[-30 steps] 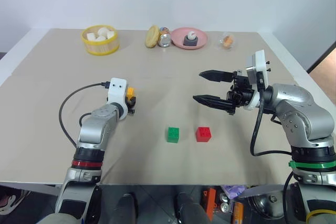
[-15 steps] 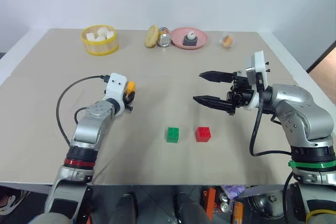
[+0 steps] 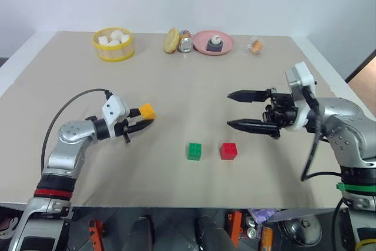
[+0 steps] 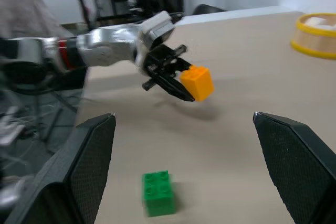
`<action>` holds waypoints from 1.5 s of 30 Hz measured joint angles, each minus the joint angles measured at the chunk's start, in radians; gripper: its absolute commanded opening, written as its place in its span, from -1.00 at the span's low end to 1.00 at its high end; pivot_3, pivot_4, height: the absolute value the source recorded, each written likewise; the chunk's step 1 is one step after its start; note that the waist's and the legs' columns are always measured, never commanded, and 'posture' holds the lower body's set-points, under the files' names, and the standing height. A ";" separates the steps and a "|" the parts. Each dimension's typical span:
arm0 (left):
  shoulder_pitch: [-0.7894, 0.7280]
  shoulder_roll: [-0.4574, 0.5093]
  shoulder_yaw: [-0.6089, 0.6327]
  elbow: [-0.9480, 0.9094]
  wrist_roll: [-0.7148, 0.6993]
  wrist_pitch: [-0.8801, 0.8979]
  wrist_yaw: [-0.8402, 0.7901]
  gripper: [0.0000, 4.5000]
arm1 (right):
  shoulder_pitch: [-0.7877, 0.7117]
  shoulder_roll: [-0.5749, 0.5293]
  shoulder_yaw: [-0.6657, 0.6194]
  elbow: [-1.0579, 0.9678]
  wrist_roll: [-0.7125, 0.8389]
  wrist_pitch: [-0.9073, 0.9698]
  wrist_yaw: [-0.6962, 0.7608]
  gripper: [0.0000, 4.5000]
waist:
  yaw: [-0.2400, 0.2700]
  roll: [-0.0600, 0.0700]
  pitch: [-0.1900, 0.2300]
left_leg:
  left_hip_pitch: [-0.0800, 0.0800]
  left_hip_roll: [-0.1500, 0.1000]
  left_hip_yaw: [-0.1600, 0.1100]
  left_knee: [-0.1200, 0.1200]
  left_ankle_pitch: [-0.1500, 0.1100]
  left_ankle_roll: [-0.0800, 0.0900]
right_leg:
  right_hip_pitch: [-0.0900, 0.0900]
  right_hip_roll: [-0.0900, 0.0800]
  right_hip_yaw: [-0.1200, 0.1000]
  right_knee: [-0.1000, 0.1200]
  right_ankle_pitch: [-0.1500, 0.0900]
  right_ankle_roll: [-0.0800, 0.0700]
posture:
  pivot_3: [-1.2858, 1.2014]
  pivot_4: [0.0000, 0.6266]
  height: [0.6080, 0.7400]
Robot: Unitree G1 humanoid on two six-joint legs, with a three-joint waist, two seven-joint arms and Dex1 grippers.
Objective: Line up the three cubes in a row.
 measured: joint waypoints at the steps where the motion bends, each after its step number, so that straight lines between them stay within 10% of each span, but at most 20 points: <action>1: 0.006 0.002 -0.007 0.005 0.000 -0.012 -0.025 -0.42 | 0.010 -0.006 -0.002 -0.010 0.004 0.002 0.003 0.93 | 0.000 0.000 0.000 | 0.000 0.000 0.000 0.000 0.000 0.000 | 0.000 0.000 0.000 0.000 0.000 0.000 | 0.03 -0.52 1.00; 45: -0.053 -0.027 -0.121 0.202 0.042 -0.180 -0.288 -0.42 | 0.137 -0.046 -0.034 -0.101 -0.001 -0.032 -0.077 0.93 | 0.001 0.000 0.000 | 0.000 0.001 0.000 0.002 0.000 0.000 | 0.000 0.000 0.000 0.000 0.001 0.000 | 0.03 -0.52 1.00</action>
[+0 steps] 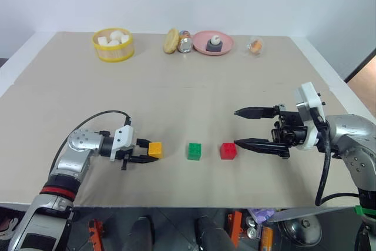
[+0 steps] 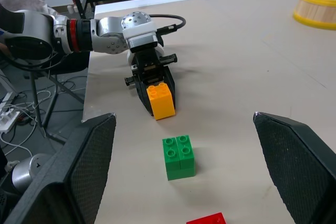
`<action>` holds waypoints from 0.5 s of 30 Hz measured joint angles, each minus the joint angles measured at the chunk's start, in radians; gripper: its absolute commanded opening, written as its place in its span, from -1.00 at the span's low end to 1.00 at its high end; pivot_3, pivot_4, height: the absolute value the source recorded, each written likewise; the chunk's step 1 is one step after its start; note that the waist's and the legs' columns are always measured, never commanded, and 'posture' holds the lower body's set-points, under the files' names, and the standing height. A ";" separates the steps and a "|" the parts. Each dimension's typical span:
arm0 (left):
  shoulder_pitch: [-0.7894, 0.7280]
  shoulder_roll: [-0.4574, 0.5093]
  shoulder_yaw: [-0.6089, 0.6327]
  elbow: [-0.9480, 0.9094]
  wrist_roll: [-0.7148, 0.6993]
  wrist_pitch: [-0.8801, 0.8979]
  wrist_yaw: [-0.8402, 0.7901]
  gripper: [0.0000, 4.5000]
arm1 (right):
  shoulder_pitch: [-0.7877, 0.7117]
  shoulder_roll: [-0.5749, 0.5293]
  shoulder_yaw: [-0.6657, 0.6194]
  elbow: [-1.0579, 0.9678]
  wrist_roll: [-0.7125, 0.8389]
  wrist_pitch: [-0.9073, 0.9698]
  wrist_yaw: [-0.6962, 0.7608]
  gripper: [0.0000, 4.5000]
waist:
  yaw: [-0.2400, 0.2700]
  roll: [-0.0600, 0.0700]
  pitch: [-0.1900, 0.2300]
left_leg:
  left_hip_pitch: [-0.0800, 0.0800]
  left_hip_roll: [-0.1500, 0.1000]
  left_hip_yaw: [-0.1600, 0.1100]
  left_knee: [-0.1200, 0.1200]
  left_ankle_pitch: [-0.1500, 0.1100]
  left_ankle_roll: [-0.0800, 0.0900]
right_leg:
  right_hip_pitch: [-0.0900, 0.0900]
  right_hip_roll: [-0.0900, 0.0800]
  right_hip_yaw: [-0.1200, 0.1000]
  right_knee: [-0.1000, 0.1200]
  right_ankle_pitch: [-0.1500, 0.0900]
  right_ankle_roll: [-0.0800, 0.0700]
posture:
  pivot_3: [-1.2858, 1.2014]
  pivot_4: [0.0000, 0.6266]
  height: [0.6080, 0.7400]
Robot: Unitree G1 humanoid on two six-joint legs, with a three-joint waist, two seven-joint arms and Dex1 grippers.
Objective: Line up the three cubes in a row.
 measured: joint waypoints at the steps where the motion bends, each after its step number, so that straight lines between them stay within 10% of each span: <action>1: 0.000 -0.003 0.000 0.000 0.001 -0.001 0.001 -0.42 | 0.000 0.000 0.000 0.000 0.000 0.000 0.000 0.93 | 0.000 0.000 0.000 | 0.000 0.000 0.000 0.000 0.000 0.000 | 0.000 0.000 0.000 0.000 0.000 0.000 | 0.03 -0.52 1.00; 10: -0.005 -0.010 -0.002 -0.002 -0.015 0.043 -0.024 0.95 | 0.000 0.000 0.000 0.003 -0.004 -0.001 0.000 0.93 | -0.001 0.000 0.000 | 0.000 0.000 0.000 0.000 0.000 0.000 | 0.000 0.000 0.000 0.000 0.000 0.000 | 0.03 -0.52 1.00; 15: -0.004 -0.010 -0.002 -0.004 -0.016 0.028 -0.022 0.99 | 0.000 0.000 0.000 0.009 -0.008 -0.003 0.000 0.93 | -0.002 0.000 0.000 | 0.000 0.000 0.000 -0.001 0.000 0.000 | 0.000 0.000 0.000 0.000 -0.001 0.000 | 0.03 -0.52 1.00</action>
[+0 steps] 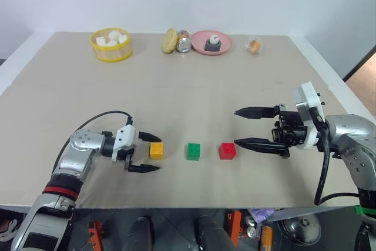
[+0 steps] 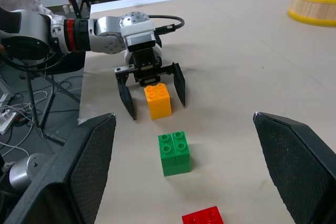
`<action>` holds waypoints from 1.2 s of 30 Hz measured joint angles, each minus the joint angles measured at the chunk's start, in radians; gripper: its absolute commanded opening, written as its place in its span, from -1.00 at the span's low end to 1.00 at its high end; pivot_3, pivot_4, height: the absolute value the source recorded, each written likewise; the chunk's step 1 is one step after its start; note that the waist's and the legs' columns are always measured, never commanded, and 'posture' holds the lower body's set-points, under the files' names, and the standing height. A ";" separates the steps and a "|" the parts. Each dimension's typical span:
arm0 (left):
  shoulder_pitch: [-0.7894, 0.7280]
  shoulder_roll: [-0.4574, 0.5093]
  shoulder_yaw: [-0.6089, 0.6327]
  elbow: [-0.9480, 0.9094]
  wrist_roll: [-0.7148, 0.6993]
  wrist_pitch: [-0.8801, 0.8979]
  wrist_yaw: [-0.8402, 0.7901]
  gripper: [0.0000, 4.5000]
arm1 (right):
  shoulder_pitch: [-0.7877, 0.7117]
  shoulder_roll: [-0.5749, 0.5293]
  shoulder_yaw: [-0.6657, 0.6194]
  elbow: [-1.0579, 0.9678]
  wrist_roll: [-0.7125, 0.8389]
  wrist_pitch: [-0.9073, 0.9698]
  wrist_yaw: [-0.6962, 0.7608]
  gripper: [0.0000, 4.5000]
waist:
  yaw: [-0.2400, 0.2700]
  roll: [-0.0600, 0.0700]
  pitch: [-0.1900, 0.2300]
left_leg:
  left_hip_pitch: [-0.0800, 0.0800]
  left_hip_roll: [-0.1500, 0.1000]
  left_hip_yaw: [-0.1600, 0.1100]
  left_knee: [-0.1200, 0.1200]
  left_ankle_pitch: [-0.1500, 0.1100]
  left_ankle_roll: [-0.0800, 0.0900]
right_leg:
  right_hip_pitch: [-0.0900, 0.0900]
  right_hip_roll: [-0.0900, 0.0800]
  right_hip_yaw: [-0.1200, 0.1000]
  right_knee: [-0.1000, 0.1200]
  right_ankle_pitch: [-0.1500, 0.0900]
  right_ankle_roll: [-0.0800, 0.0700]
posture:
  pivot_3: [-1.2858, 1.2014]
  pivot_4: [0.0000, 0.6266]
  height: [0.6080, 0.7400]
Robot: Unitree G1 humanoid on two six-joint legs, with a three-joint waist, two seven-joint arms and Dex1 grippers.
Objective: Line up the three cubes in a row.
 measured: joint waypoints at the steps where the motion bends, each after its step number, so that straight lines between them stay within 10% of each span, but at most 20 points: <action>1: 0.000 0.000 0.000 0.000 0.000 0.001 0.005 0.99 | 0.000 0.000 0.000 0.000 0.000 0.000 0.000 0.93 | 0.000 0.000 0.000 | 0.000 0.000 0.000 0.000 0.000 0.000 | 0.000 0.000 0.000 0.000 0.000 0.000 | 0.03 -0.52 1.00; 19: 0.175 0.188 0.291 -0.071 -0.059 0.109 0.261 0.99 | -0.047 -0.021 -0.019 0.192 -0.088 -0.068 -0.020 0.93 | 0.000 0.000 0.000 | 0.000 0.002 0.002 0.000 0.000 0.000 | -0.001 0.000 -0.001 0.000 0.001 -0.001 | 0.03 -0.52 1.00; 29: 0.281 -0.084 0.428 -0.470 -0.092 0.598 0.976 0.99 | -0.038 0.219 -0.195 0.496 -0.219 -0.197 -0.475 0.93 | 0.000 -0.001 0.000 | 0.001 0.002 0.003 0.000 0.000 0.000 | 0.001 0.000 0.000 0.001 0.001 0.001 | 0.03 -0.52 1.00; 36: 0.306 -0.269 0.401 -0.570 -0.086 0.624 1.168 0.99 | 0.012 0.397 -0.229 0.411 -0.257 -0.239 -0.755 0.93 | 0.000 0.000 0.000 | 0.003 0.001 0.003 0.002 0.001 0.000 | 0.003 0.001 0.001 0.001 0.003 0.002 | 0.03 -0.52 1.00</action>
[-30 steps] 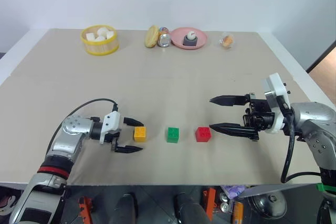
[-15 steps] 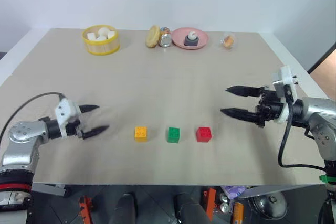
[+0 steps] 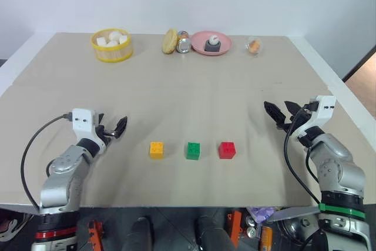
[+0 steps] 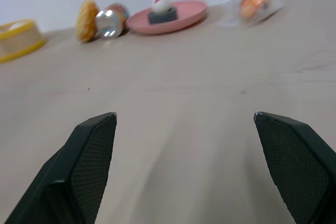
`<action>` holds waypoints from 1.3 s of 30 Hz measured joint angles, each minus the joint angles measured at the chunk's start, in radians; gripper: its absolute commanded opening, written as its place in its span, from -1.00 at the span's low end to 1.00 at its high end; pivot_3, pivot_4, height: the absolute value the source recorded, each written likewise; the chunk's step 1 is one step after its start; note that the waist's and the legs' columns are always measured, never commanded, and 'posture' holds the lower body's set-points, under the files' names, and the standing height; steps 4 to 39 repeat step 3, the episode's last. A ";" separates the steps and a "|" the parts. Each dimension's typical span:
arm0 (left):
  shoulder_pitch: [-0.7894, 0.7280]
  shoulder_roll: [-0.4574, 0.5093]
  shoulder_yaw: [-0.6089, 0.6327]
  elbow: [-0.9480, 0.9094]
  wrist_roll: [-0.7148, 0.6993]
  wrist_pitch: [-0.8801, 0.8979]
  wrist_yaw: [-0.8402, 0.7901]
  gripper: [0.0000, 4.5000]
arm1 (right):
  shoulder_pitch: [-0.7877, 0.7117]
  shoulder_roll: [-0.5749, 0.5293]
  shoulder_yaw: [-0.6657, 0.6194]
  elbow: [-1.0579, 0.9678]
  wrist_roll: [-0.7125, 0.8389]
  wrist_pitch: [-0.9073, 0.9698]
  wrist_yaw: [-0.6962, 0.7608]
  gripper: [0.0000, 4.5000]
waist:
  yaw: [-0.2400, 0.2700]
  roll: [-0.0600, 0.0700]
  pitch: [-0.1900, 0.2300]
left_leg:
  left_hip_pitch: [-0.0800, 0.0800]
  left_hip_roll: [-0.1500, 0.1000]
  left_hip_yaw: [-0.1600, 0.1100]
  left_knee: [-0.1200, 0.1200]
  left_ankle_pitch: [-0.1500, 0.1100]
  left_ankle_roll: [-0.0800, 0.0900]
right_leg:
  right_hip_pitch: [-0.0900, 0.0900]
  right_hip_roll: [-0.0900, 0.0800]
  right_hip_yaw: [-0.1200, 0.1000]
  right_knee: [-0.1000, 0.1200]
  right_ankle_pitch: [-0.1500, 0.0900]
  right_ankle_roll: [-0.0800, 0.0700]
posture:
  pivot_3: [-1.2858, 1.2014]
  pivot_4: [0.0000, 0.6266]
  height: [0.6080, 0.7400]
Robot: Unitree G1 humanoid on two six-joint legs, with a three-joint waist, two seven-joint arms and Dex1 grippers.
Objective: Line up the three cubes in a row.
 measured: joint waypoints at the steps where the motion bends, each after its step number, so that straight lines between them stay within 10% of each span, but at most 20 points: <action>1: 0.000 -0.017 -0.007 -0.001 0.014 -0.003 0.025 0.99 | 0.004 0.019 -0.004 -0.018 -0.007 -0.004 -0.034 0.93 | 0.000 0.000 0.000 | 0.000 0.000 0.000 0.001 0.000 0.000 | 0.001 0.000 0.000 0.000 0.000 0.000 | 0.03 -0.52 1.00; 39: 0.000 -0.037 -0.018 -0.001 0.030 -0.007 0.056 0.99 | 0.007 0.045 -0.003 -0.032 -0.010 -0.004 -0.072 0.93 | -0.001 0.000 0.000 | 0.001 0.000 0.000 0.001 0.000 0.000 | 0.001 0.000 0.000 0.000 0.001 0.000 | 0.03 -0.52 1.00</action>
